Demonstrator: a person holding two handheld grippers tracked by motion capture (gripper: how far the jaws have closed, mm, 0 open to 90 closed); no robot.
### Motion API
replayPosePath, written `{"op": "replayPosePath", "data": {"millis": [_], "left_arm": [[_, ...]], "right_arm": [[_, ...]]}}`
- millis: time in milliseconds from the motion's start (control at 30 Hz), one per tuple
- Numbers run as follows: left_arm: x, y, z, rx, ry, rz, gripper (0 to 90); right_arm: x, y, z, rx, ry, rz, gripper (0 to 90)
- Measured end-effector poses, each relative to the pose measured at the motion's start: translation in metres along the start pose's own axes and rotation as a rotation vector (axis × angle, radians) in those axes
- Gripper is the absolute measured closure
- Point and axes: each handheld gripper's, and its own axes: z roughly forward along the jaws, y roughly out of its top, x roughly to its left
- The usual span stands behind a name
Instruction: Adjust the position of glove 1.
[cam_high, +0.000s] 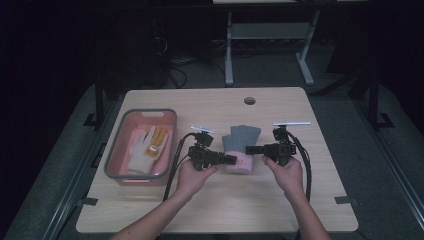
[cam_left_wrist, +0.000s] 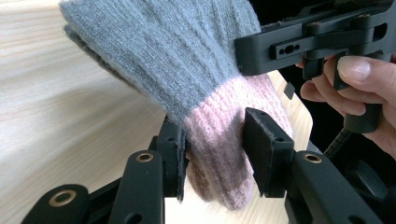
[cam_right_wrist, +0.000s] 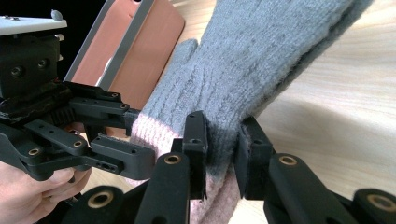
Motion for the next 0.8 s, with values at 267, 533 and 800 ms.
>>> {"op": "replayPosePath", "data": {"millis": [267, 533, 800], "left_arm": [[0.005, 0.0, -0.016, -0.013, 0.01, 0.001, 60.7], [0.008, -0.002, -0.027, -0.026, 0.021, -0.004, 60.8], [0.009, -0.004, -0.039, -0.034, 0.035, 0.003, 60.9]], "right_arm": [[0.011, 0.008, 0.009, 0.011, 0.015, -0.016, 76.2], [0.02, 0.013, 0.017, 0.02, 0.026, -0.023, 76.1], [0.027, 0.015, 0.024, 0.021, 0.051, -0.022, 76.2]]}}
